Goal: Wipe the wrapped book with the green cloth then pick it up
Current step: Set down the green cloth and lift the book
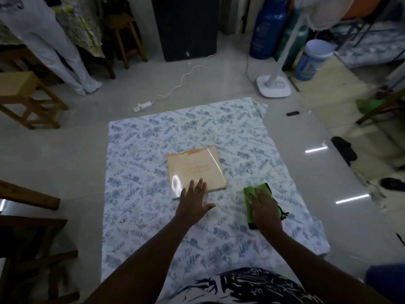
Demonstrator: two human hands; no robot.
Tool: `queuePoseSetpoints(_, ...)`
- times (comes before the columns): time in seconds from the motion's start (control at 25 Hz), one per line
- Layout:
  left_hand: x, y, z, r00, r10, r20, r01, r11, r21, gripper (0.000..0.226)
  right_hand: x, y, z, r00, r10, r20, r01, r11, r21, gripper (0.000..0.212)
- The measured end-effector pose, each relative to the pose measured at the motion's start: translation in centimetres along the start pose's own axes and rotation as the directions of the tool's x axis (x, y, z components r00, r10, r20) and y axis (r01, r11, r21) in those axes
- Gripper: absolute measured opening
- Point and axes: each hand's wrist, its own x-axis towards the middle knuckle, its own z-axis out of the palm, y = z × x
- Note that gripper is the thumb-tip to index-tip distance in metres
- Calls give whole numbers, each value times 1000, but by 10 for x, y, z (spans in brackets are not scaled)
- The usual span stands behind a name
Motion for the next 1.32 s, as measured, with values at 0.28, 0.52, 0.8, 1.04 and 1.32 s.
queuePoseSetpoints(0.28, -11, 41, 26, 999, 43, 24, -42, 999, -9, 88, -14, 15, -5, 947, 94, 308, -50, 988, -148, 87)
queuePoseSetpoints(0.52, -12, 34, 17, 1000, -8, -9, 8, 999, -47, 82, 18, -11, -14, 971, 5, 238, 11, 998, -66, 64)
queuePoseSetpoints(0.8, -2, -21, -28, 927, -350, -134, 302, 910, -284, 70, 112, -87, -25, 958, 84, 273, -199, 883, 426, 44)
queuePoseSetpoints(1.04, 30, -53, -64, 829, -553, 76, 487, 650, -583, 76, 167, -110, -19, 848, 330, 416, -511, 718, 472, 38)
queuePoseSetpoints(1.32, 37, -59, -70, 699, -715, 4, 385, 372, -845, 48, 174, -104, -18, 838, 381, 391, -545, 546, 636, 24)
